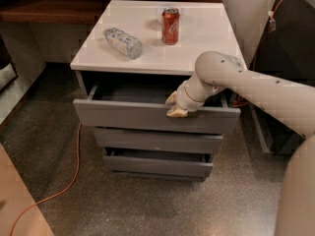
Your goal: Place coke can into top drawer
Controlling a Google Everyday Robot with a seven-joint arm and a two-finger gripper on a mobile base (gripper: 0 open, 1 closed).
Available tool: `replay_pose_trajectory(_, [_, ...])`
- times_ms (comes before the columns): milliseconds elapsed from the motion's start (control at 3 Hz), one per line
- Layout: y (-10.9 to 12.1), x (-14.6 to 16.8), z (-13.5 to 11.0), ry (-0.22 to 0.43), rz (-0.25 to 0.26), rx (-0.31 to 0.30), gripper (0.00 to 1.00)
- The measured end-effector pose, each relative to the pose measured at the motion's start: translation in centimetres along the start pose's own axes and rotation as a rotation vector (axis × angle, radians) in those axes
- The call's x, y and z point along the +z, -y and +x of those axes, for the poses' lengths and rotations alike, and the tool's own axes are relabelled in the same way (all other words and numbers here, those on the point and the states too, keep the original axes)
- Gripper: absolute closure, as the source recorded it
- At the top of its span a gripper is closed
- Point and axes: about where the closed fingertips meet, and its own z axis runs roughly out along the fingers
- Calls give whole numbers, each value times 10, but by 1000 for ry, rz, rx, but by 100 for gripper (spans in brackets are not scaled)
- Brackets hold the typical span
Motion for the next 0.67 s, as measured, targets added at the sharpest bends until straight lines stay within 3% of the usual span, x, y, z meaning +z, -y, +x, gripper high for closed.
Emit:
replay_pose_trajectory(333, [-33,-12,4,13,-29,-15,99])
replay_pose_trajectory(667, [-56,-20,9,30,-50,-28,100])
